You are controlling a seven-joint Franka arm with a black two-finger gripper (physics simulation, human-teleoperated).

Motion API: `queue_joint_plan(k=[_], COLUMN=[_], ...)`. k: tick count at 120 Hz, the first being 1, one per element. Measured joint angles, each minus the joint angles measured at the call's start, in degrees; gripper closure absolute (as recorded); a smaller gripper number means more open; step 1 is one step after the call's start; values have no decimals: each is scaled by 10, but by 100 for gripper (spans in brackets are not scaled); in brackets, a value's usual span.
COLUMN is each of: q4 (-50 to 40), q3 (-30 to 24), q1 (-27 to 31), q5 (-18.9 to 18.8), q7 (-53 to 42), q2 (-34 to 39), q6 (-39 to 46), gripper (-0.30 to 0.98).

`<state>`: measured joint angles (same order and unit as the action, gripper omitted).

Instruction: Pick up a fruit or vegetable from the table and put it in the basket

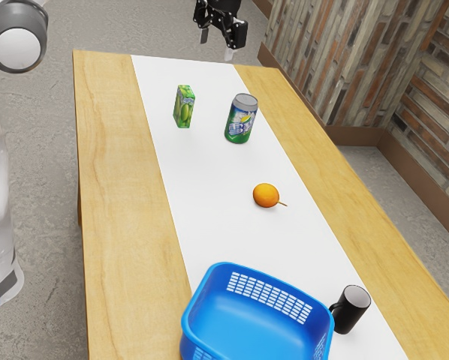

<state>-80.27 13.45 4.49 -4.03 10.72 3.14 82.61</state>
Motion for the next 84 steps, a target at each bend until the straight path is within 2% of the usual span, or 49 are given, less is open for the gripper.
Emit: queue_joint_plan(k=[29, 34, 40, 44, 50, 55, 59, 71, 84], q4=[7, 42, 133, 168, 193, 201, 205, 204, 192], q3=[-1, -9, -53, -78, -99, -103, -107, -107, -108], q1=[-1, 4, 18, -5, -73, -126, -144, -54, -8], q5=[1, -5, -45, -72, -100, -103, -93, -62, -28], q7=[1, 2, 4, 4, 2, -3, -10, -32, -58], q2=[-2, -1, 5, 4, -19, -68, -111, -212, -288], q6=[-2, -10, -26, -30, -15, 16, 44, 119, 167], gripper=[2, 2, 2, 2, 2, 3, 3, 3, 3])
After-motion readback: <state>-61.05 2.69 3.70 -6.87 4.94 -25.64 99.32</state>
